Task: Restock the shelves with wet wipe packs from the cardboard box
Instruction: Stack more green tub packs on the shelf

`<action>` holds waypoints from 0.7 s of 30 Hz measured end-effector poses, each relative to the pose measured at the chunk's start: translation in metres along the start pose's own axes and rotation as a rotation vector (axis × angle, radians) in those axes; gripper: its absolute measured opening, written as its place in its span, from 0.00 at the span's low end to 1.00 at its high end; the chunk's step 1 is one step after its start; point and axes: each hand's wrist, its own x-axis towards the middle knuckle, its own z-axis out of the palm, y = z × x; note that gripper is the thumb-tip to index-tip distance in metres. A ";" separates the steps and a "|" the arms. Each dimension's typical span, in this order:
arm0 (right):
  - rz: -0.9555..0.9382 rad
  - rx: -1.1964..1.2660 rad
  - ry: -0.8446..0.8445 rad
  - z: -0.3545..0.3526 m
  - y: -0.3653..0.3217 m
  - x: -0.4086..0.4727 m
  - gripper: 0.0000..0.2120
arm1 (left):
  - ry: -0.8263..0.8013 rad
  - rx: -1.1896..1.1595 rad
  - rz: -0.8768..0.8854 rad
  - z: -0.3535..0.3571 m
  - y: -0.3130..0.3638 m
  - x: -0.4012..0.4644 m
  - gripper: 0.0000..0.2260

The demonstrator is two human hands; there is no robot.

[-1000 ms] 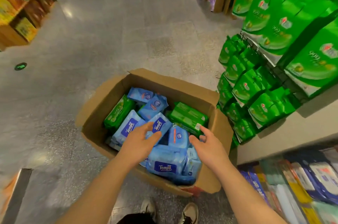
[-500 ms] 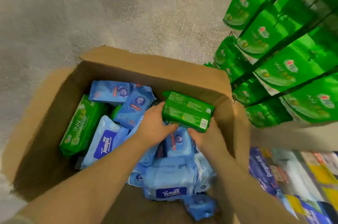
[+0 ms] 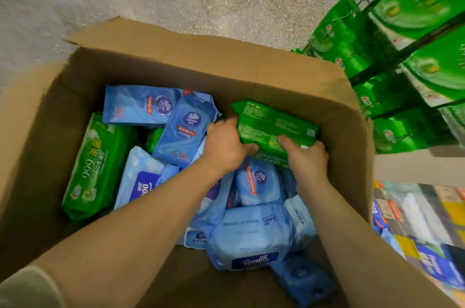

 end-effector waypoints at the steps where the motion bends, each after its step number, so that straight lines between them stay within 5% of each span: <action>1: 0.004 0.014 -0.003 -0.004 0.004 0.001 0.48 | 0.007 -0.019 0.008 -0.005 0.002 -0.005 0.27; 8: -0.021 0.317 -0.091 -0.064 -0.048 -0.080 0.06 | 0.211 -0.232 0.048 -0.079 0.049 -0.054 0.33; 12: -0.022 0.461 -0.227 -0.108 -0.072 -0.116 0.11 | 0.291 -0.307 0.189 -0.126 0.094 -0.092 0.29; 21: 0.139 0.576 -0.308 -0.247 -0.084 -0.188 0.13 | 0.203 0.025 0.807 -0.195 0.202 -0.160 0.47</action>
